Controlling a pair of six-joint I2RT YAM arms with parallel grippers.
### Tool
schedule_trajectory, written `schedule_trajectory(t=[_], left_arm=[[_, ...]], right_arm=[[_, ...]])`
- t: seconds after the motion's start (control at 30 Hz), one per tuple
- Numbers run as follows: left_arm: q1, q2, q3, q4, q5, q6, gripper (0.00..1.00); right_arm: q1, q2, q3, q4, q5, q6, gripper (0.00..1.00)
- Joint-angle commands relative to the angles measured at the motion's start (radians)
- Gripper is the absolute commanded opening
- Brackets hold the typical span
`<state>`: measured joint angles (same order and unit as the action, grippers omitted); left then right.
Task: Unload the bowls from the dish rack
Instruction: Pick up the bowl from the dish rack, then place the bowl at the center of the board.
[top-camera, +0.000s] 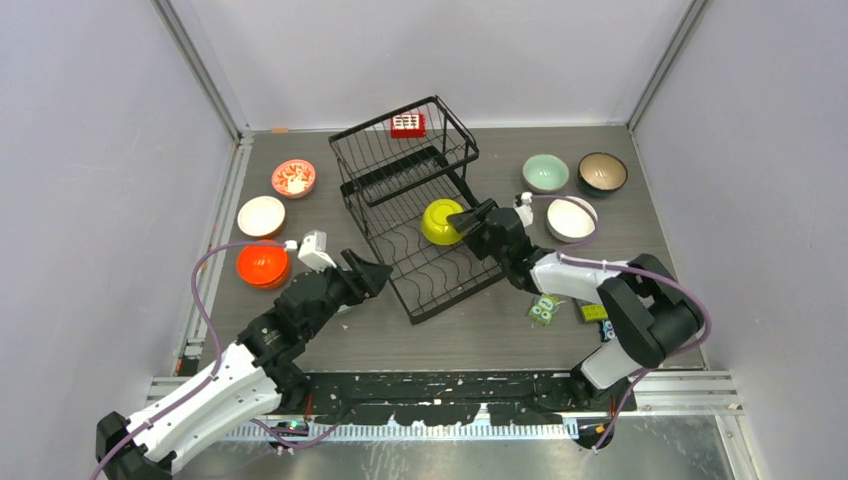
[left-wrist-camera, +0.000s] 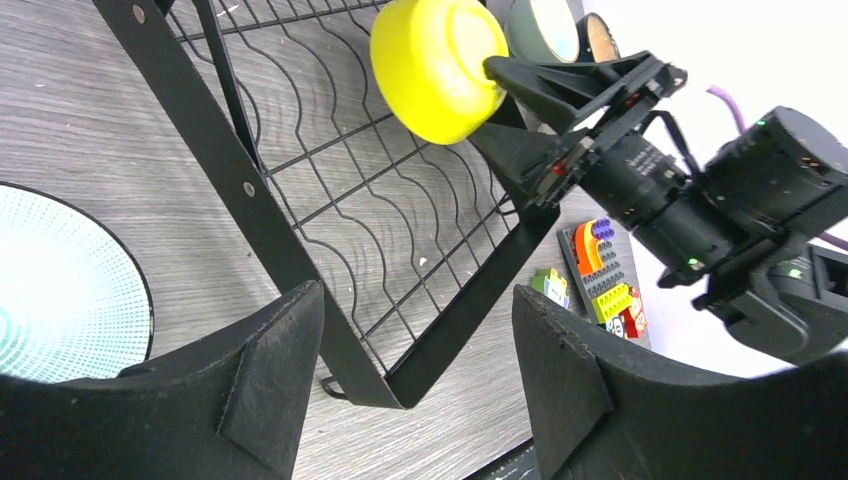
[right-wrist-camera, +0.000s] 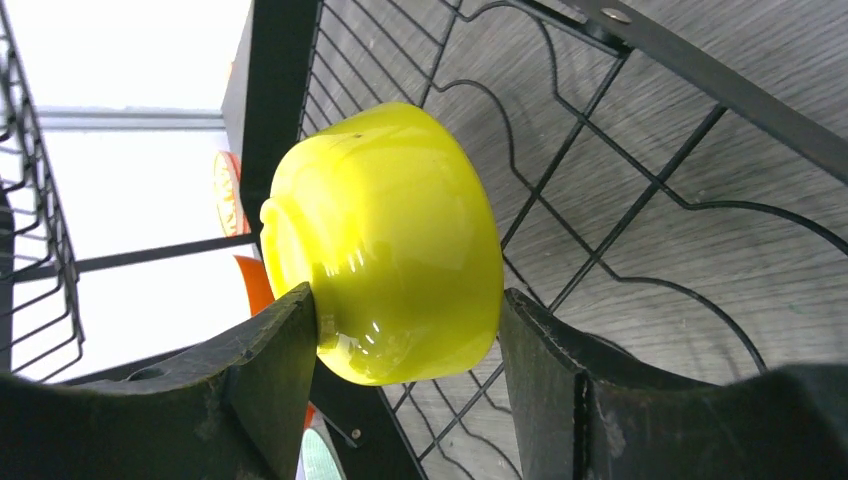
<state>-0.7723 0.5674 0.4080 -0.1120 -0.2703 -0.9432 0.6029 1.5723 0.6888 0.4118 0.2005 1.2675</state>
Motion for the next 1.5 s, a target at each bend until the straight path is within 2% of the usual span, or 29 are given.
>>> schedule_trajectory(t=[0.0,0.13,0.2,0.33,0.4,0.47,0.6,0.73,0.83,0.97,1.03,1.13,1.33,1.47], left_arm=[[-0.002,-0.015,0.027,-0.024,-0.03,0.002,0.7],[-0.002,-0.032,0.054,-0.085,-0.043,0.004,0.71],[-0.002,-0.035,0.081,-0.124,-0.048,0.004,0.71],[-0.003,-0.022,0.142,-0.206,-0.015,0.004,0.73],[-0.002,-0.005,0.194,-0.263,0.016,0.016,0.74],[-0.002,0.018,0.26,-0.35,0.046,0.034,0.75],[-0.002,0.051,0.411,-0.486,0.084,0.067,0.78],[-0.002,0.05,0.554,-0.57,0.084,0.083,0.81],[-0.002,0.07,0.684,-0.648,0.11,0.095,0.85],[-0.002,0.141,0.786,-0.72,0.268,0.095,0.88],[-0.002,0.194,0.808,-0.742,0.386,0.09,0.89],[-0.002,0.266,0.844,-0.779,0.478,0.101,0.91],[-0.002,0.339,0.951,-0.807,0.489,0.115,1.0],[-0.002,0.393,0.986,-0.866,0.49,0.097,1.0]], right_arm=[[0.004,-0.132,0.018,-0.052,-0.008,-0.102,0.3],[0.009,-0.285,0.045,-0.234,-0.043,-0.264,0.29],[0.029,-0.377,0.067,-0.382,-0.042,-0.379,0.29],[0.119,-0.572,0.136,-0.651,0.042,-0.627,0.29],[0.215,-0.634,0.182,-0.761,0.14,-0.728,0.28],[0.348,-0.666,0.23,-0.852,0.31,-0.806,0.28],[0.667,-0.645,0.308,-0.941,0.631,-0.956,0.27],[0.875,-0.592,0.343,-0.915,0.866,-1.153,0.26],[0.995,-0.578,0.327,-0.795,0.963,-1.397,0.26],[1.111,-0.557,0.285,-0.628,1.036,-1.715,0.26],[1.154,-0.542,0.262,-0.554,1.06,-1.862,0.26],[1.208,-0.511,0.236,-0.462,1.088,-2.039,0.25],[1.266,-0.456,0.164,-0.289,1.119,-2.335,0.24],[1.28,-0.44,0.103,-0.147,1.12,-2.553,0.24]])
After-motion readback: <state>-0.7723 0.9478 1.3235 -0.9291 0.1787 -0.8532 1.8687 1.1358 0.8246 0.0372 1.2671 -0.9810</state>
